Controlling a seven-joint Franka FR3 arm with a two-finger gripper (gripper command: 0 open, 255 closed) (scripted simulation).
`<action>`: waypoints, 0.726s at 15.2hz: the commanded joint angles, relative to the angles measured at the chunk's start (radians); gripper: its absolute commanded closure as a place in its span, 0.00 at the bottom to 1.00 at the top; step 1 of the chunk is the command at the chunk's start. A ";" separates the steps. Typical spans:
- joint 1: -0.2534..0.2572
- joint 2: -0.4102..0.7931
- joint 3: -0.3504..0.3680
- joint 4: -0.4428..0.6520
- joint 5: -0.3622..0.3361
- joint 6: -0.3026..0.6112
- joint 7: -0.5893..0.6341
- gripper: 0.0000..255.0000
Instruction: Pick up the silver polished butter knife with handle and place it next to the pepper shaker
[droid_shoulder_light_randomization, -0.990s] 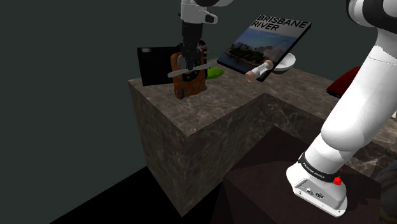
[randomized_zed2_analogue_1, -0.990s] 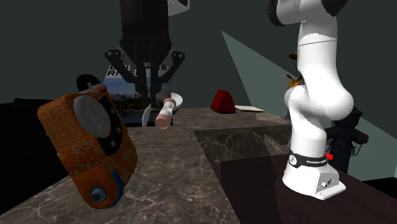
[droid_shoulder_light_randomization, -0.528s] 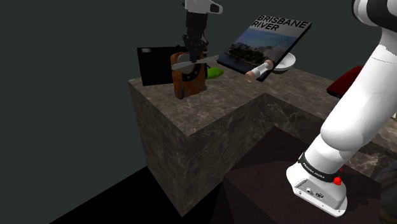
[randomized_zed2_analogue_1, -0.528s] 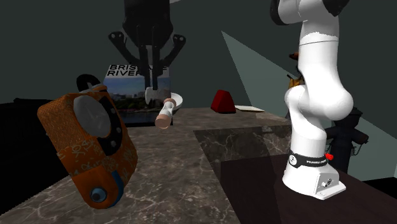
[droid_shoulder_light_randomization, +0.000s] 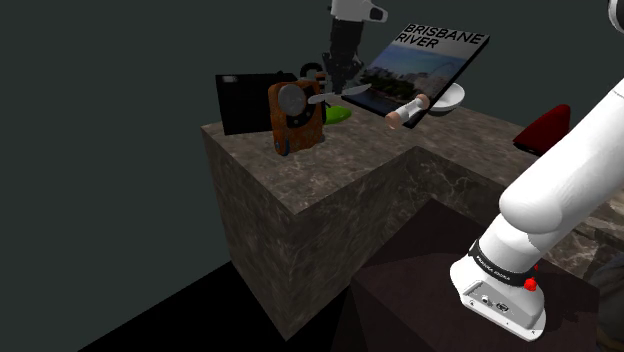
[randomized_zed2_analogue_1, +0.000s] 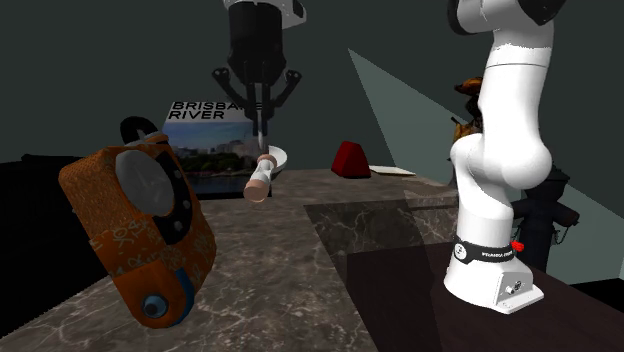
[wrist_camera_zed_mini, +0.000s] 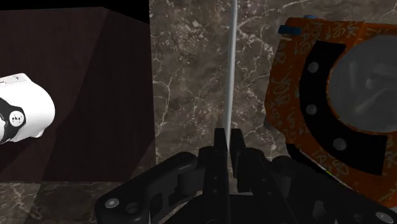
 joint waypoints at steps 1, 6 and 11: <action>-0.019 -0.034 -0.029 -0.036 0.009 0.000 -0.053 1.00; -0.068 -0.095 -0.106 -0.102 0.014 -0.004 -0.181 1.00; -0.116 -0.129 -0.184 -0.139 0.003 -0.010 -0.306 1.00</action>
